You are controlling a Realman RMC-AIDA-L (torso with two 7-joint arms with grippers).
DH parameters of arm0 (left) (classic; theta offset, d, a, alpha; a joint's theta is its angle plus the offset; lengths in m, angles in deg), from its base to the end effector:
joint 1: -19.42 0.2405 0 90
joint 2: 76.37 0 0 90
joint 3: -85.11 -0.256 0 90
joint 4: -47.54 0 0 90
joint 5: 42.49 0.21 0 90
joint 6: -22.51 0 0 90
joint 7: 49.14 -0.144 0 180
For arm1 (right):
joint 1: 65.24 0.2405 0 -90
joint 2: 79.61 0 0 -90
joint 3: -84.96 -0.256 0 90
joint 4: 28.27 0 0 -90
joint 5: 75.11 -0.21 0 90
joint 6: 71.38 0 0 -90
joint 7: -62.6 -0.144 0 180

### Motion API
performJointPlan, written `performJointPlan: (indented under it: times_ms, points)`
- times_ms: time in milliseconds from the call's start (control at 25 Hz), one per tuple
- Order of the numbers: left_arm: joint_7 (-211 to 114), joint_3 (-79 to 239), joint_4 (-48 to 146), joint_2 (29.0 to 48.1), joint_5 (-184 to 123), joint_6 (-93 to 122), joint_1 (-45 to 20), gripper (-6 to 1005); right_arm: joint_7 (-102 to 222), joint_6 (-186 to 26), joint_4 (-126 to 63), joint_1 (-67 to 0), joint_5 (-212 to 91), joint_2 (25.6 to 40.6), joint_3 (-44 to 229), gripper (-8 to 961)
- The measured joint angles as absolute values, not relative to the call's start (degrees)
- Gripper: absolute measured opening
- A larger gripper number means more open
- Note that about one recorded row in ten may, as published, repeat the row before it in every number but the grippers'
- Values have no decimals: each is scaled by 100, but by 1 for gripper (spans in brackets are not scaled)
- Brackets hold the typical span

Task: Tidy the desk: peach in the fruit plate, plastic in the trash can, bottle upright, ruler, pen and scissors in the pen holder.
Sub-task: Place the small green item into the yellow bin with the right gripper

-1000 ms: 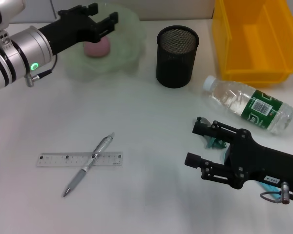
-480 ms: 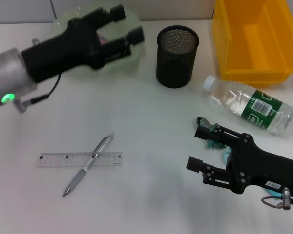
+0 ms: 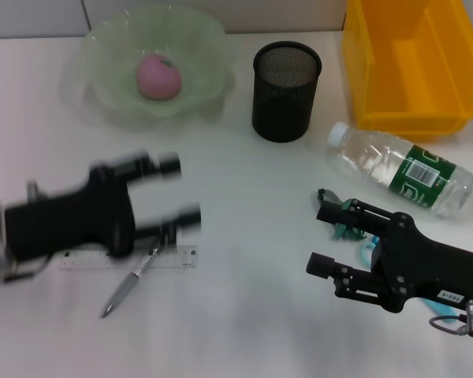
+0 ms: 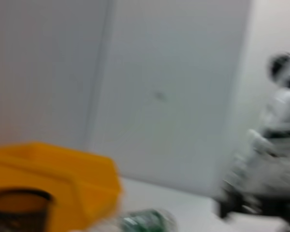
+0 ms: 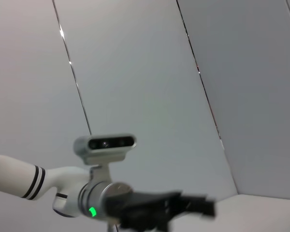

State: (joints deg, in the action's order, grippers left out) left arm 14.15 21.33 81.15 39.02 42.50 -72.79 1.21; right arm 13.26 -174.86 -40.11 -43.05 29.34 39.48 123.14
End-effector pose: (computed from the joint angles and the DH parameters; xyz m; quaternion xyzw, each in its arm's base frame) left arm -0.2704 0.2681 -0.0047 -0.9242 -0.1293 -0.3439 0.1040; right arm 0.2749 0.2286 -0.0433 -0.8833 0.1698 0.4263 0.0965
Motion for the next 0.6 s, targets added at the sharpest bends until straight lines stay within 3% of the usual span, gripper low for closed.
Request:
performJointPlan:
  times_ms: [600]
  points:
    - [1164, 2536, 8122, 4049, 4743, -7396, 260, 774, 348, -17377, -4613, -4143, 2928, 3948, 12305, 765]
